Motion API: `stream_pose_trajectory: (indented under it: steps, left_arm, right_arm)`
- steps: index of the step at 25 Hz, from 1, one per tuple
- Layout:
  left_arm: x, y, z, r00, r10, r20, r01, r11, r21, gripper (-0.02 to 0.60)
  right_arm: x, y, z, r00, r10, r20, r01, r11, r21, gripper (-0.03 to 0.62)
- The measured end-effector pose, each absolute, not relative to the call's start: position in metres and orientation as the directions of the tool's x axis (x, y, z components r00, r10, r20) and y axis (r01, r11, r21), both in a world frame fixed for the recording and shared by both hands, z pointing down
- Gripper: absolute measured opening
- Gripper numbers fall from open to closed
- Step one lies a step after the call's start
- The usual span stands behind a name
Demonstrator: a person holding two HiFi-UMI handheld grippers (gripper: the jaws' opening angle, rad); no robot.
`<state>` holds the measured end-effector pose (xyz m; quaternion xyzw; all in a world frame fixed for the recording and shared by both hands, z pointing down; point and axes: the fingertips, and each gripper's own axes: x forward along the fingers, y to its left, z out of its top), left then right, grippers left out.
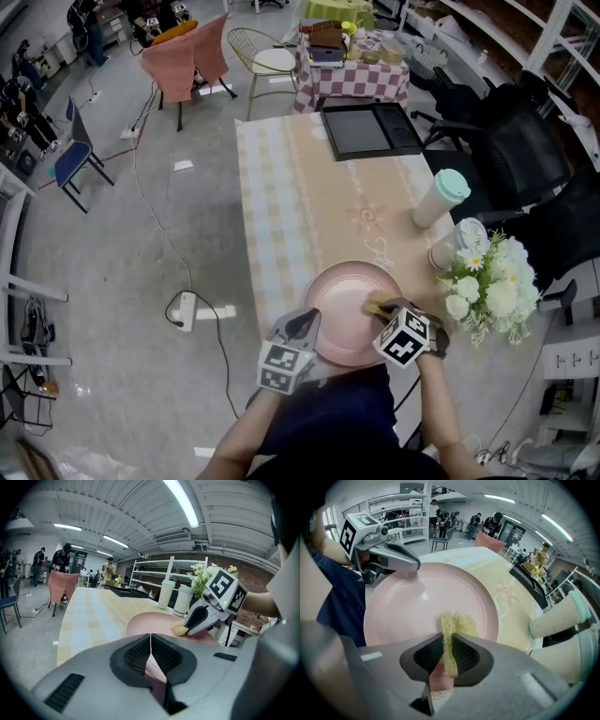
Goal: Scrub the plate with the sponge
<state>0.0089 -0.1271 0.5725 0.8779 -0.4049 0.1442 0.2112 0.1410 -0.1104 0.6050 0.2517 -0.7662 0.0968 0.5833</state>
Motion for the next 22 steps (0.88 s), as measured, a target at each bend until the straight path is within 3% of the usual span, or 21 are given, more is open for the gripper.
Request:
stream_pose_trajectory:
  steps: [22]
  left_arm:
    - [0.009, -0.127, 0.574, 0.632, -0.648, 0.425, -0.768, -0.594, 0.239, 0.012]
  right_arm:
    - [0.14, -0.089, 0.605, -0.2, -0.263, 0.944, -0.514, 0.848, 0.127, 0.055]
